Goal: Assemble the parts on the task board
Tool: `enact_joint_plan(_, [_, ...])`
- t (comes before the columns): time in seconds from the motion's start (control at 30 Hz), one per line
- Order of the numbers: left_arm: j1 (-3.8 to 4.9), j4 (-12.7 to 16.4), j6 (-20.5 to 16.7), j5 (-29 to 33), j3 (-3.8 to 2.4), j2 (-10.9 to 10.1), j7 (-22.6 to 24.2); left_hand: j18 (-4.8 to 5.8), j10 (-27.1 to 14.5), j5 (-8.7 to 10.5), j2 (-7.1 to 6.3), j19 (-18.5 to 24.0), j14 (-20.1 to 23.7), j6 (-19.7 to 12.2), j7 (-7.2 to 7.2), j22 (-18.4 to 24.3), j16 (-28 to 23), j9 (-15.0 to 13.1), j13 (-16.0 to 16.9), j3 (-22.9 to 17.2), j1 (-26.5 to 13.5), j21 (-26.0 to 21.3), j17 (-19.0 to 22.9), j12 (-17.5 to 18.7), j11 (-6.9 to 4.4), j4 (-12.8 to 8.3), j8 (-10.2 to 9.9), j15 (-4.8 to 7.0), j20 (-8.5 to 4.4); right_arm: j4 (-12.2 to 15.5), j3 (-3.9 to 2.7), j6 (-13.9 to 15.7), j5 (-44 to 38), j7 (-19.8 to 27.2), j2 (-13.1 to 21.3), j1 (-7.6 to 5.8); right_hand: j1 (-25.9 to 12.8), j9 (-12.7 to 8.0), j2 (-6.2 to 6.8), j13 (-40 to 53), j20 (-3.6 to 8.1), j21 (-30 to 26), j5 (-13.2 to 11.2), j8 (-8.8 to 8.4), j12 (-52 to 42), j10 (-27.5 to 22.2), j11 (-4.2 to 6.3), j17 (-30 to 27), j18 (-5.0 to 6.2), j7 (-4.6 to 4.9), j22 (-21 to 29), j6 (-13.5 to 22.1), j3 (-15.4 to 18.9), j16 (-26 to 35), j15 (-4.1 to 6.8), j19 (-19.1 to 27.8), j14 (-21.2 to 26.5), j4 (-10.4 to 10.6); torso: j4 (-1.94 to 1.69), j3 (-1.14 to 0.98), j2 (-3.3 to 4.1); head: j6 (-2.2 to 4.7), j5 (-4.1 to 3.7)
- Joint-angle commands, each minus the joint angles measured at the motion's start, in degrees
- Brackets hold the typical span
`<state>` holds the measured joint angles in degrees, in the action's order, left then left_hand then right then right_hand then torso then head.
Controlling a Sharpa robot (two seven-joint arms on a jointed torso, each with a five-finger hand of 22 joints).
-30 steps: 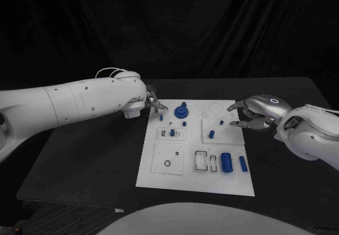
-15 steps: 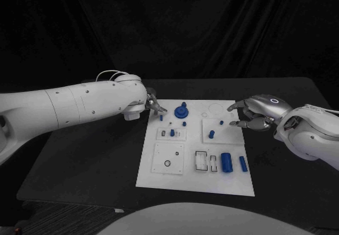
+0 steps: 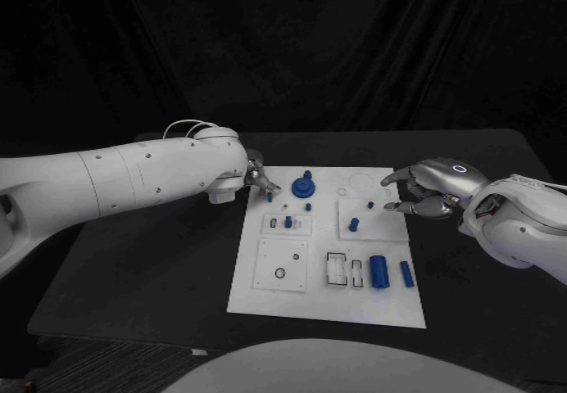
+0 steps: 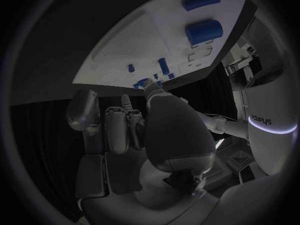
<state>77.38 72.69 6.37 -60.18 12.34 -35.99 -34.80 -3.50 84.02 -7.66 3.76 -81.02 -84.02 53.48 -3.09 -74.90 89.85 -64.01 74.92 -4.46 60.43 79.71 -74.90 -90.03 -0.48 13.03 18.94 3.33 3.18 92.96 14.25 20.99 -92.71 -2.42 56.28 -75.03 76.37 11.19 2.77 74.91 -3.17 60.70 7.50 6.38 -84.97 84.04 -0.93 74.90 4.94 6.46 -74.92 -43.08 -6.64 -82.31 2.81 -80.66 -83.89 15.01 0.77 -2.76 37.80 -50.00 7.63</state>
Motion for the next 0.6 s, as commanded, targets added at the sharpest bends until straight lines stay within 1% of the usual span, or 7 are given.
enact_joint_plan(0.03, [-0.17,0.1,1.1,-0.1,-0.05,0.2,1.2,0.12,6.0,-0.48,0.09,0.0,-6.0,0.5,0.11,-6.9,0.2,0.1,15.1,-0.1,0.6,-0.3,-15.1,0.0,-0.29,-0.4,0.0,0.07,0.00,0.0,-0.04,0.2,-0.1,-0.5,0.0,0.14,-0.1,0.0,-0.41,9.0,0.08,-0.2,0.3,-0.34,0.3,1.1,0.37,7.5,0.68,-0.11,-6.9,-0.3,0.2,0.3,0.42,0.3,-4.1,-0.3,-0.08,-0.02,0.00,0.00,-0.15])
enact_joint_plan(0.27, [-0.33,-0.3,1.4,-0.1,-0.05,0.4,1.4,0.09,6.0,-2.89,0.25,0.1,-6.0,0.8,0.31,-6.9,0.2,0.2,15.1,-0.5,1.6,-0.6,-15.1,0.0,-0.46,-1.1,-0.4,0.24,-0.19,0.0,-0.04,0.1,-0.1,-0.6,0.1,0.14,-0.1,0.0,-0.41,9.0,0.08,-0.2,0.3,-0.34,0.3,1.1,0.37,7.5,0.68,-0.11,-6.9,-0.3,0.2,0.3,0.42,0.3,-4.1,-0.3,-0.02,-0.01,-0.01,0.00,-0.27])
enact_joint_plan(0.37, [-0.40,-0.3,1.7,-0.1,-0.05,0.4,1.4,0.10,6.0,-3.29,0.27,0.1,-6.0,0.8,0.33,-7.0,0.2,0.3,15.1,-0.6,1.8,-0.6,-15.1,0.0,-0.49,-1.2,-0.5,0.26,-0.21,0.0,-0.04,0.1,-0.1,-0.6,0.1,0.14,-0.1,-0.1,-0.44,8.9,0.09,-0.3,0.3,-0.35,0.4,1.0,0.37,7.4,0.70,-0.12,-6.8,-0.4,0.2,0.4,0.42,0.3,-4.0,-0.3,-0.01,-0.02,0.01,0.00,-0.26])
enact_joint_plan(0.43, [-0.43,-0.3,1.8,-0.1,-0.05,0.4,1.4,0.09,6.0,-4.90,0.27,0.1,-6.0,0.9,0.43,-7.0,0.2,0.3,15.1,-1.0,2.4,-0.6,-15.1,0.0,-0.58,-1.7,-0.7,0.34,-0.29,0.0,-0.04,0.1,-0.1,-0.6,0.0,0.15,-0.1,-0.1,-0.44,8.9,0.09,-0.3,0.3,-0.35,0.4,1.0,0.37,7.4,0.70,-0.12,-6.8,-0.4,0.2,0.4,0.42,0.3,-4.0,-0.3,0.00,-0.04,0.01,0.00,-0.26])
enact_joint_plan(0.47, [-0.43,-0.3,1.8,-0.1,-0.05,0.4,1.4,0.09,6.0,-4.90,0.27,0.1,-6.0,0.9,0.43,-7.0,0.2,0.3,15.1,-1.0,2.4,-0.6,-15.1,0.0,-0.58,-1.7,-0.7,0.34,-0.29,-0.1,-0.04,0.0,-0.1,-0.6,0.0,0.15,-0.1,-0.1,-0.44,8.9,0.09,-0.3,0.3,-0.35,0.4,1.0,0.37,7.4,0.70,-0.12,-6.8,-0.4,0.2,0.4,0.42,0.3,-4.0,-0.3,0.00,-0.04,0.01,0.00,-0.26])
enact_joint_plan(0.53, [-0.47,-0.2,1.9,-0.1,-0.05,0.4,1.5,0.08,6.0,-5.87,0.29,0.1,-6.0,1.0,0.50,-7.0,0.2,0.4,15.1,-1.3,2.9,-0.7,-15.1,0.0,-0.64,-2.0,-0.8,0.39,-0.34,-0.1,-0.04,0.0,-0.1,-0.6,0.0,0.16,-0.1,-0.1,-0.44,8.9,0.09,-0.3,0.3,-0.35,0.4,1.0,0.37,7.4,0.70,-0.12,-6.8,-0.4,0.2,0.4,0.42,0.3,-4.0,-0.3,0.00,-0.05,0.02,0.00,-0.27])
enact_joint_plan(0.6, [-0.49,-0.2,2.0,-0.1,-0.05,0.4,1.5,0.08,6.0,-6.24,0.28,0.1,-6.0,1.1,0.53,-7.0,0.2,0.4,15.1,-1.4,3.0,-0.8,-15.1,0.0,-0.67,-2.1,-0.9,0.41,-0.36,-0.2,-0.04,0.0,-0.1,-0.5,0.0,0.23,-0.1,-0.1,-0.44,8.9,0.09,-0.3,0.3,-0.35,0.4,1.0,0.37,7.4,0.70,-0.12,-6.8,-0.4,0.2,0.4,0.42,0.3,-4.0,-0.3,0.00,-0.06,0.01,0.00,-0.26])
